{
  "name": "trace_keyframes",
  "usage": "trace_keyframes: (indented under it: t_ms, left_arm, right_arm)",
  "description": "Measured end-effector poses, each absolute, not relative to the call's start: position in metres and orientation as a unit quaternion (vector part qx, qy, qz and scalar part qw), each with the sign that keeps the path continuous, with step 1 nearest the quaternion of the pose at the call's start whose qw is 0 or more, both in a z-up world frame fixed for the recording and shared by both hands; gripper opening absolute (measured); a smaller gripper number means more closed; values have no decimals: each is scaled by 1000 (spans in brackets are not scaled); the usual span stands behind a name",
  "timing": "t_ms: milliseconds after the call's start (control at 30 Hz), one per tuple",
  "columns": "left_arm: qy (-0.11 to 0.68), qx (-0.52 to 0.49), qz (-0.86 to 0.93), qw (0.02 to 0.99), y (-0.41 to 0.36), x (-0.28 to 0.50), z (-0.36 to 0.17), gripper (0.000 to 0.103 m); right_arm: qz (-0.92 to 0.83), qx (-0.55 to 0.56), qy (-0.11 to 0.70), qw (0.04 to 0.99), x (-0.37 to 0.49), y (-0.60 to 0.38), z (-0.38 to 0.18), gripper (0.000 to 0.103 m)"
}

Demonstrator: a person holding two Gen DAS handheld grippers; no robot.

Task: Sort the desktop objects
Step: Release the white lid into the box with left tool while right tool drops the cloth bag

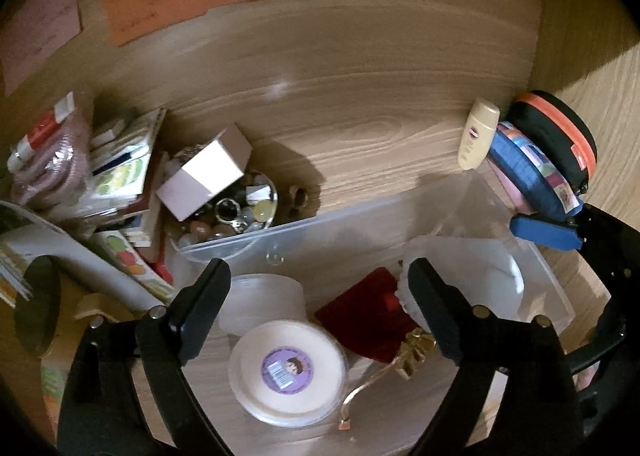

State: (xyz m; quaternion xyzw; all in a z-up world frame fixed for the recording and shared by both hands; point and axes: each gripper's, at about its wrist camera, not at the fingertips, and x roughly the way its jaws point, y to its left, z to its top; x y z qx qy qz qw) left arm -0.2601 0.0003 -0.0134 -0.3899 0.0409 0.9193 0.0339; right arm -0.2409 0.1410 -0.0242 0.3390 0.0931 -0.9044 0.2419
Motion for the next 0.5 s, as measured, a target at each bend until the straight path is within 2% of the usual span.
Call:
trace_keyframes:
  t_ms: [200,500]
  left_arm:
    - [31,-384,922,25,-9,-246,2,94]
    - [34,-356,934,10,-17,-207,28,96]
  right_arm:
    - [-908,320,96,253,-227,143,-10,89]
    - [-914,301,92,258,-201,143,15,92]
